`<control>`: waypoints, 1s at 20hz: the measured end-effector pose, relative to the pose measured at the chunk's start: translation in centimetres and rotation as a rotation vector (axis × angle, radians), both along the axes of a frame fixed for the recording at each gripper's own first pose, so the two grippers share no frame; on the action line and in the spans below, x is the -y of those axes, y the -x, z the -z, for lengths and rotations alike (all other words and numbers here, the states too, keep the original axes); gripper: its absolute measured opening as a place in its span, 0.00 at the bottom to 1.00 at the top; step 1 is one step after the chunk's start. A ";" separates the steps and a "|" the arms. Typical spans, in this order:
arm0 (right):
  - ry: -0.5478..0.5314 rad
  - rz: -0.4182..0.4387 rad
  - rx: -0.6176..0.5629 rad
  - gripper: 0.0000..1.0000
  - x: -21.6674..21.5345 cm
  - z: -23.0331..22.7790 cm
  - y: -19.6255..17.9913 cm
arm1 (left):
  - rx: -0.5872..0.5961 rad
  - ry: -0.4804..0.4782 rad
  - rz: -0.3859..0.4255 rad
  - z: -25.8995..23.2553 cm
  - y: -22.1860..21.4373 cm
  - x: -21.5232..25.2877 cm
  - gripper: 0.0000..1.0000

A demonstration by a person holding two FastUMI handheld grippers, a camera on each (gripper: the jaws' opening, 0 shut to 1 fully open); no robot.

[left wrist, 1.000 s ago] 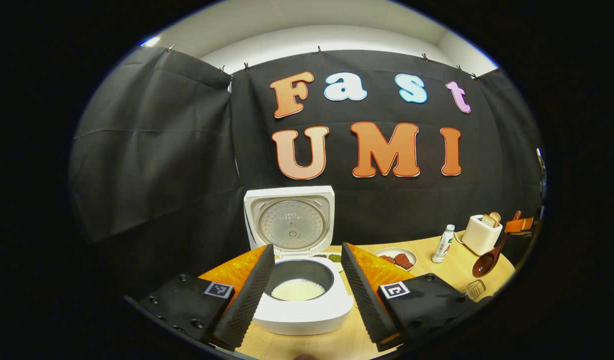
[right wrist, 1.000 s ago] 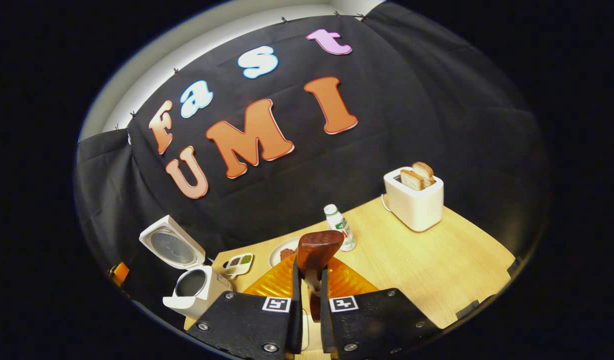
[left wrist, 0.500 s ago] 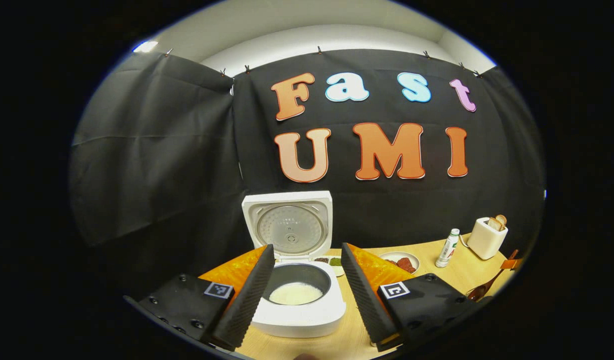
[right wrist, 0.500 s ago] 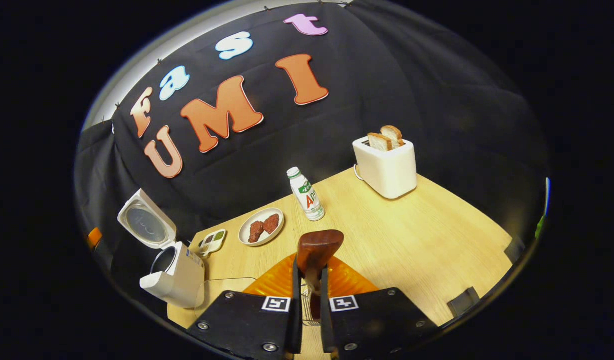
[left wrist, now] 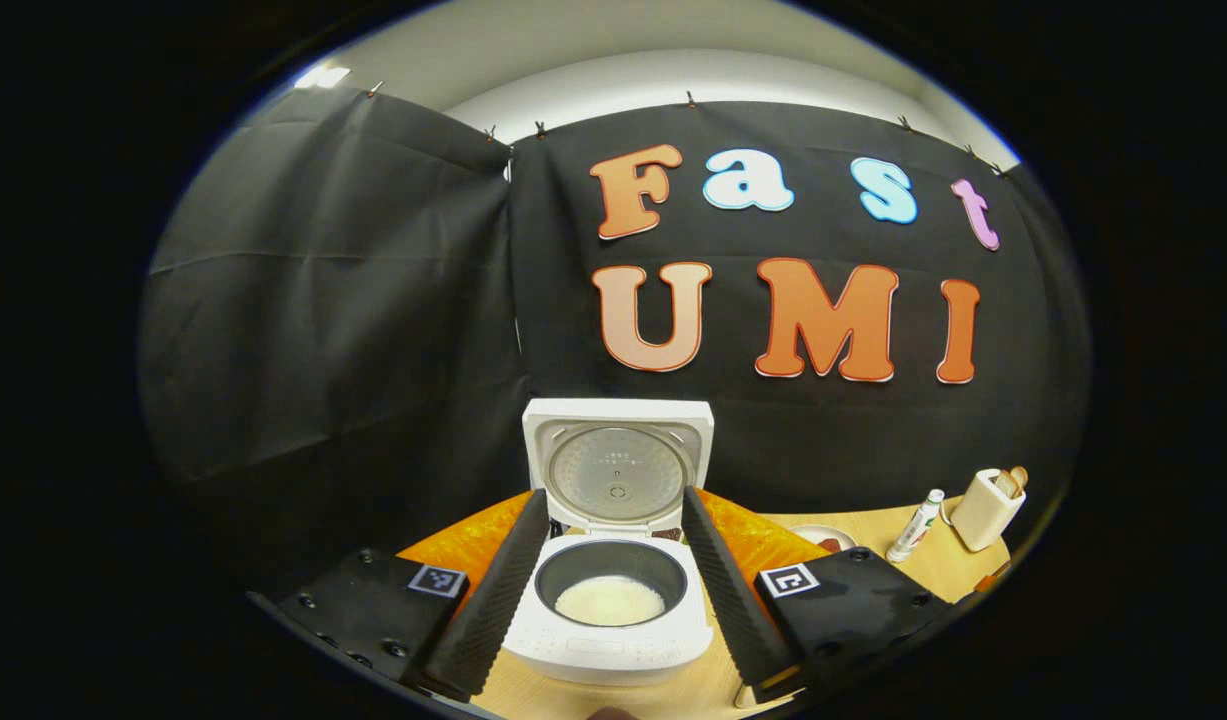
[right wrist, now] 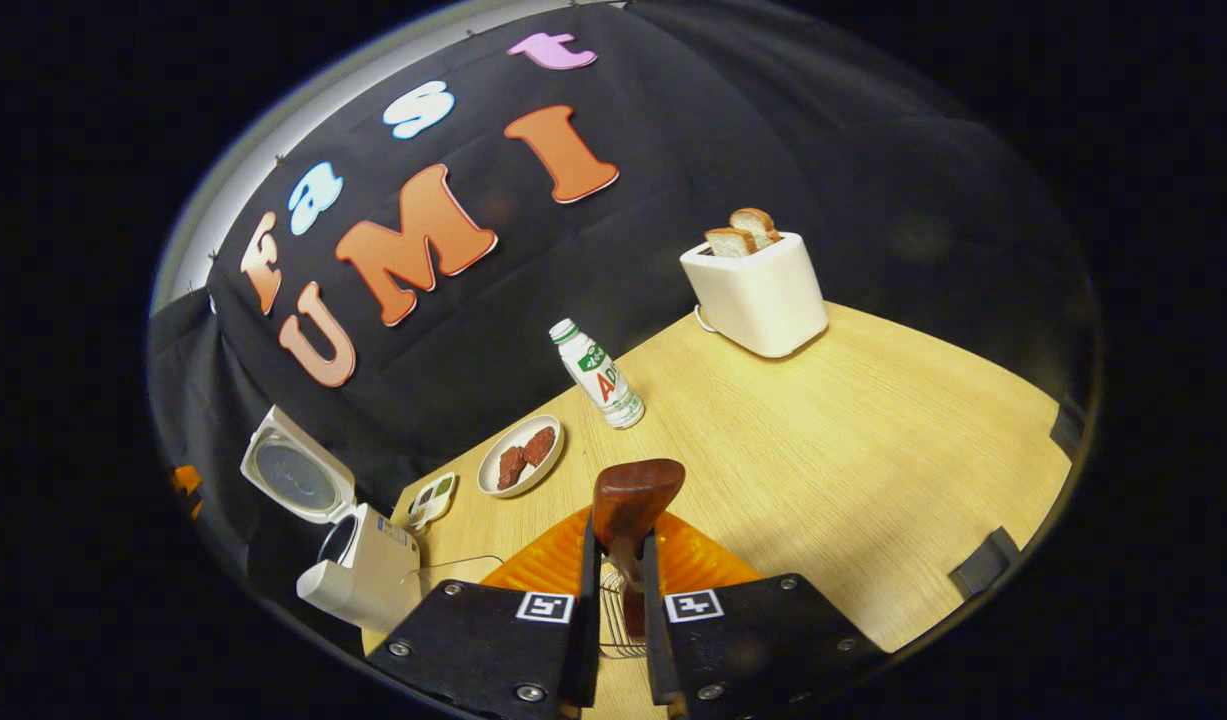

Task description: Close the left gripper, press the button to open the rice cooker; take a wooden spoon from the chopstick holder with the right hand, scoop a spoonful of rice and pour it into the rice cooker, then put the wooden spoon back into the chopstick holder.

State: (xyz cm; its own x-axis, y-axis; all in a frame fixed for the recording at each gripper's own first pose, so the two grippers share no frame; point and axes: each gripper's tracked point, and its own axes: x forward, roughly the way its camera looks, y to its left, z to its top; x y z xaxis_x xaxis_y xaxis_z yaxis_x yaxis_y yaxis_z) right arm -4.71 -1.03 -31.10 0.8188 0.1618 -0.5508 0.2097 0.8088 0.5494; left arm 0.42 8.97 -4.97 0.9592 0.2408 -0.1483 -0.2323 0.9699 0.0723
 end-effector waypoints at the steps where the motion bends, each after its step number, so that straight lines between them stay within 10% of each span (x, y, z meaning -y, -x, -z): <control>1: -0.014 0.018 -0.005 0.20 0.3 0.1 0.2 | 0.004 0.003 -0.005 0.0 -0.6 -0.3 0.91; 8: -0.047 0.053 -0.041 0.31 1.2 0.5 0.5 | 0.007 0.062 0.004 -2.2 -6.5 -2.7 0.91; 13: 0.041 0.085 -0.024 0.79 3.7 -2.2 0.7 | 0.016 0.074 0.016 -4.8 -11.9 -5.2 0.90; 20: 0.167 0.203 0.106 0.88 8.0 -9.8 3.3 | -0.025 0.056 0.101 -6.6 -18.8 -6.5 0.90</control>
